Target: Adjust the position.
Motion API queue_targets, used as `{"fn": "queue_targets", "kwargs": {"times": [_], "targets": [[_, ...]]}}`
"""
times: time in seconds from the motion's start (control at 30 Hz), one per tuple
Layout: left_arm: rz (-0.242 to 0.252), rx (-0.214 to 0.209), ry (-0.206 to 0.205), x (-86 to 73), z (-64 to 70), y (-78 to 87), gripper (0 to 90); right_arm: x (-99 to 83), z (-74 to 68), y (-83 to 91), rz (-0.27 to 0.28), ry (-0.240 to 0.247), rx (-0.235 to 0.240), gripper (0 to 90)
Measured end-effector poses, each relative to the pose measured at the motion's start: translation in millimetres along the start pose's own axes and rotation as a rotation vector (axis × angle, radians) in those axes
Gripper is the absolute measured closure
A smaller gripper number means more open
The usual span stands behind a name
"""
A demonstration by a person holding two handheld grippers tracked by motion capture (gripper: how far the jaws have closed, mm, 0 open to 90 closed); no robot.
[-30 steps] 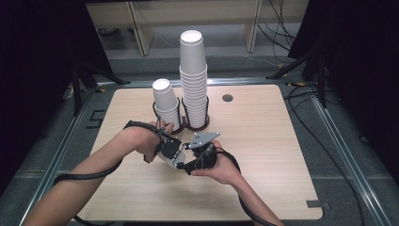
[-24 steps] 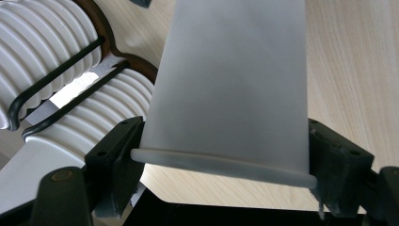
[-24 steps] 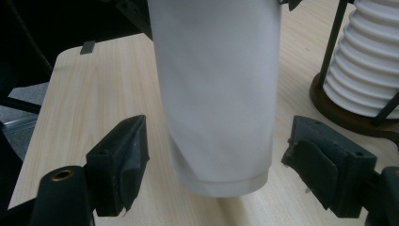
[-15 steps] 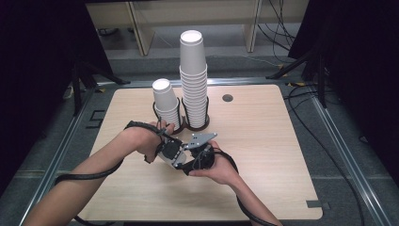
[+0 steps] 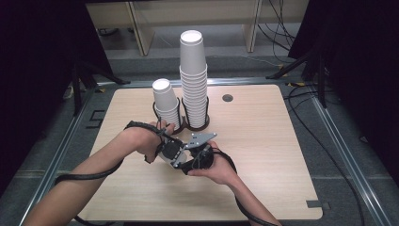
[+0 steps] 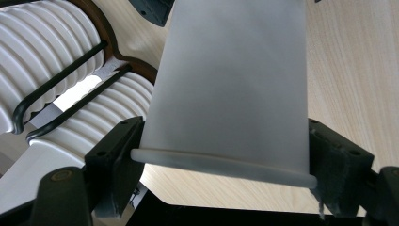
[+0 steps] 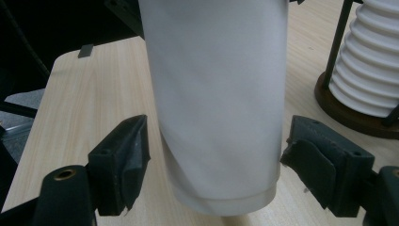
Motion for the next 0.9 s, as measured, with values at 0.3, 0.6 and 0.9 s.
{"fn": "queue_targets", "kwargs": {"times": [0.3,0.6,0.9], "targets": [[-0.013,-0.041,0.037,-5.6,3.9,-1.0,20.8,-4.3,-1.6,1.0,-0.006,-0.035,0.002,21.0],[-0.01,0.008,-0.022,-3.0,-2.2,2.7,20.8,-7.7,-2.9,-3.8,-0.012,-0.079,0.002,20.8],[0.01,0.017,0.011,-0.8,-0.2,5.6,20.8,-8.6,-2.1,-4.4,0.007,-0.086,0.02,25.2]]}}
Point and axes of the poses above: each handheld gripper's, and its own axes: y roughly backward along the jaws, x roughly out of its top, z roughly to its right, the point moved 2 cm from there along -y, roughly forward along the jaws, and after that the axes turned 4 degrees about -y, right-handed, at the moved point
